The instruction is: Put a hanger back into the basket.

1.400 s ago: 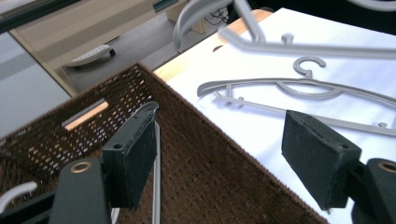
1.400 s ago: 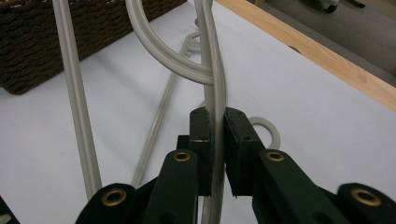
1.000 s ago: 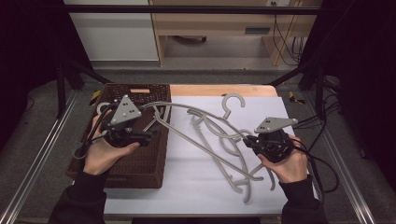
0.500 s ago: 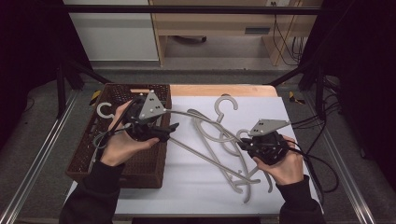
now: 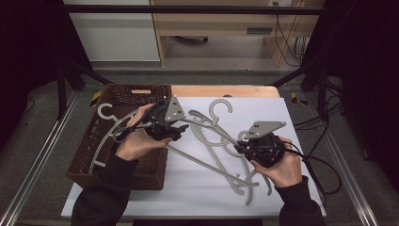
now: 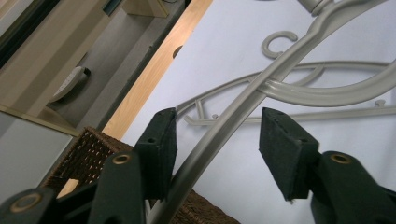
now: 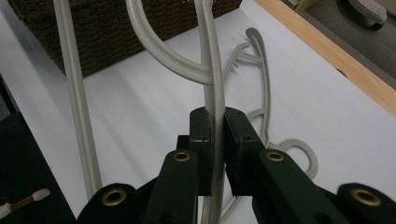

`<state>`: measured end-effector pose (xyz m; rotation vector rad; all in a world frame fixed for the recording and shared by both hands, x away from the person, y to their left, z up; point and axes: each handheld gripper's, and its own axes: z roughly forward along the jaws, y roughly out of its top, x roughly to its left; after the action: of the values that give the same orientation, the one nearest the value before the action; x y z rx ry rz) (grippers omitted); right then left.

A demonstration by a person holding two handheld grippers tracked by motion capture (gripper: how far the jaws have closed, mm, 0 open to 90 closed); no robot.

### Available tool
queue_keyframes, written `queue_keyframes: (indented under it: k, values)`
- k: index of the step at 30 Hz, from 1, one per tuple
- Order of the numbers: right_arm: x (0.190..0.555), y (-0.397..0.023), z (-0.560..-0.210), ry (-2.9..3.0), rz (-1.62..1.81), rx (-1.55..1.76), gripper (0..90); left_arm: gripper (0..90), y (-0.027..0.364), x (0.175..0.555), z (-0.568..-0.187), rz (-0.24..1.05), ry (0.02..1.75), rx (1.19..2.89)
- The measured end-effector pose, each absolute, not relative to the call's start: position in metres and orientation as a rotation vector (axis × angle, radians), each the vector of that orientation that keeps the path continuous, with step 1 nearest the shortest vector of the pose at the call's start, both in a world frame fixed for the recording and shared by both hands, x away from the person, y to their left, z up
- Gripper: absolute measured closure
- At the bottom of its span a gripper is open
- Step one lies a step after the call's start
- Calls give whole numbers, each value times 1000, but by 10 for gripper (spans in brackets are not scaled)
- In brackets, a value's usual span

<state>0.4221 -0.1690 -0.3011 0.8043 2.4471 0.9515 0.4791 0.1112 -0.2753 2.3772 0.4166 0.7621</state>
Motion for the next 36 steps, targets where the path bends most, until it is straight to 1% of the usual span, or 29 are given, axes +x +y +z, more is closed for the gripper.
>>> queue_keyframes:
  k: [6,11,18,20,26,36]
  values:
    - [421,-168,-301,2455,933,794,826,594,110,481,-278,774,392,2400]
    - [421,-167,-301,2456,919,785,826,623,110,482,-278,779,363,2446]
    - [421,-165,-302,2470,902,777,827,639,106,484,-283,765,317,2477]
    - [421,-165,-302,2477,918,767,826,650,104,483,-284,787,298,2497]
    - [422,-166,-303,2493,900,750,824,691,104,479,-284,796,237,2550]
    - [428,-166,-306,2506,885,712,811,744,105,474,-285,780,151,2615]
